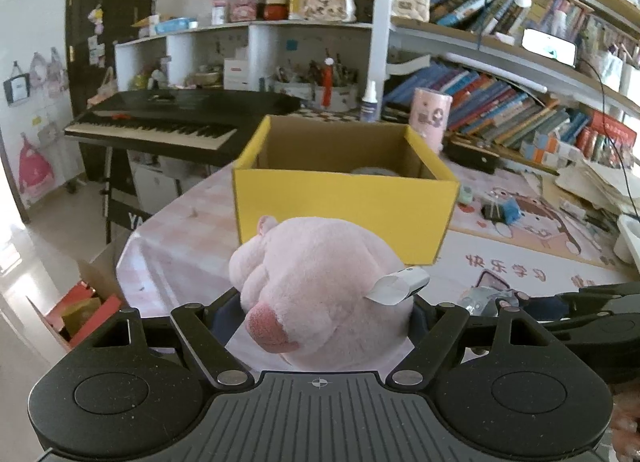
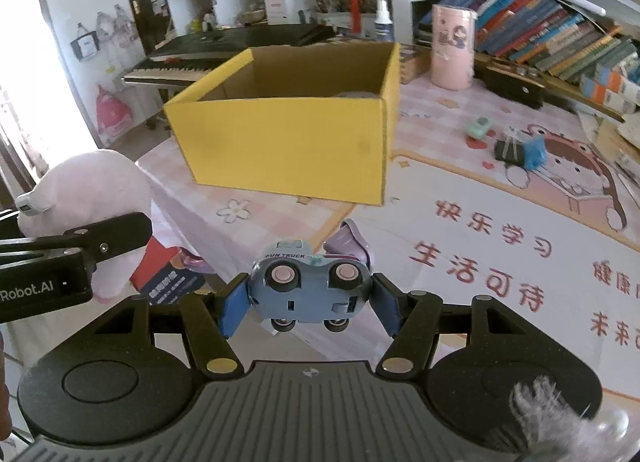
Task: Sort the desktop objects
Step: 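Carry the pink plush and grey toy truck with both grippers toward the yellow box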
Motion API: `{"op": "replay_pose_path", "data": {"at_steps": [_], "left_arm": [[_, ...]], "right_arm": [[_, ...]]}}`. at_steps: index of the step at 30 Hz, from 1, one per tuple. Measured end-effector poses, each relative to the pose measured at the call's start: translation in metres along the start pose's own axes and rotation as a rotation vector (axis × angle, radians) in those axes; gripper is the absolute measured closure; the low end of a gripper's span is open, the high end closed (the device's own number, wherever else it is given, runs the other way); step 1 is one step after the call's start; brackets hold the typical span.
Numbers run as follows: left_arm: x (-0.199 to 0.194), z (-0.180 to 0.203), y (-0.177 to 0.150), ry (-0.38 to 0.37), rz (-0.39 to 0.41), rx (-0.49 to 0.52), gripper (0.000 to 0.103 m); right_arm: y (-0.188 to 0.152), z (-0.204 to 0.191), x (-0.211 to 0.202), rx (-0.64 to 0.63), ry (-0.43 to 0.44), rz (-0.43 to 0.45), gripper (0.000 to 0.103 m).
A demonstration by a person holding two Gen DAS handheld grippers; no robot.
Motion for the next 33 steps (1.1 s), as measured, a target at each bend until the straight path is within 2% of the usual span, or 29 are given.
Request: {"op": "replay_pose_path", "data": {"at_steps": [16, 25, 33], "left_arm": [[0.001, -0.024, 0.023, 0.069, 0.059, -0.040, 0.022], [0.019, -0.018, 0.059, 0.096, 0.104, -0.004, 0.022], [0.047, -0.012, 0.089, 0.118, 0.130, 0.014, 0.022]], "right_arm": [[0.038, -0.023, 0.003, -0.086, 0.058, 0.082, 0.041], [0.082, -0.011, 0.011, -0.108, 0.070, 0.168, 0.041], [0.123, 0.001, 0.034, -0.130, 0.096, 0.207, 0.041]]}}
Point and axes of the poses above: each gripper's, at about its wrist camera, not at the fingertips, and x roughly the way its jaws point, z to its right, y to its top, the point moved 7 cm from there along x, roughly the way its jaws point, and after that the axes turned 7 degrees about -y, right-handed, at the moved point
